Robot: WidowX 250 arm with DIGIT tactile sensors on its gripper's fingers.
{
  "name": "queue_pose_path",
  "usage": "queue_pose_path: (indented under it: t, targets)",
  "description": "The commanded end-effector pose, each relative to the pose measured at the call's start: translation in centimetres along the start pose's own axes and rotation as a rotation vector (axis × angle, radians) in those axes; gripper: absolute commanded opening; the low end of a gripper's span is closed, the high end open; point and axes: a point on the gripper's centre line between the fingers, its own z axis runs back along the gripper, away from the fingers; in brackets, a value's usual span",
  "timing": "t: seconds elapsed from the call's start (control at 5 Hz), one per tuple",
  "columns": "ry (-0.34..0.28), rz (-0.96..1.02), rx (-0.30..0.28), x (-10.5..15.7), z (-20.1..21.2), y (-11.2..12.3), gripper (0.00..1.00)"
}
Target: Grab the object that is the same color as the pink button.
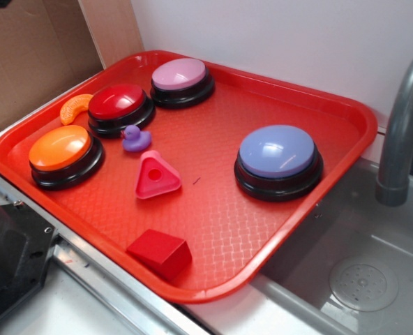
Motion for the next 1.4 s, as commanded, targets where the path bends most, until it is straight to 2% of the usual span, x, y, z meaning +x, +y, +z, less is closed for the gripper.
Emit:
queue_pose_path:
  t: [0.0, 0.2, 0.4, 0.6, 0.8, 1.0, 1.2]
  targets:
    - [0.000, 0.000, 0.000, 0.0, 0.0, 0.0, 1.00]
    - [-0.076, -0.039, 0.006, 1.9, -3.4, -2.1, 1.00]
    - [-0.091, -0.005, 0.037, 3.1, -6.5, -3.5, 1.00]
    - [-0.148, -0.017, 0.011, 4.1, -10.7, -4.7, 1.00]
    - [-0.151, 0.020, 0.023, 4.6, -13.5, -5.2, 1.00]
    - [-0.124, 0.099, 0.050, 4.8, -15.8, -4.6, 1.00]
    - [-0.110, 0.153, 0.021, 5.2, -18.3, -3.8, 1.00]
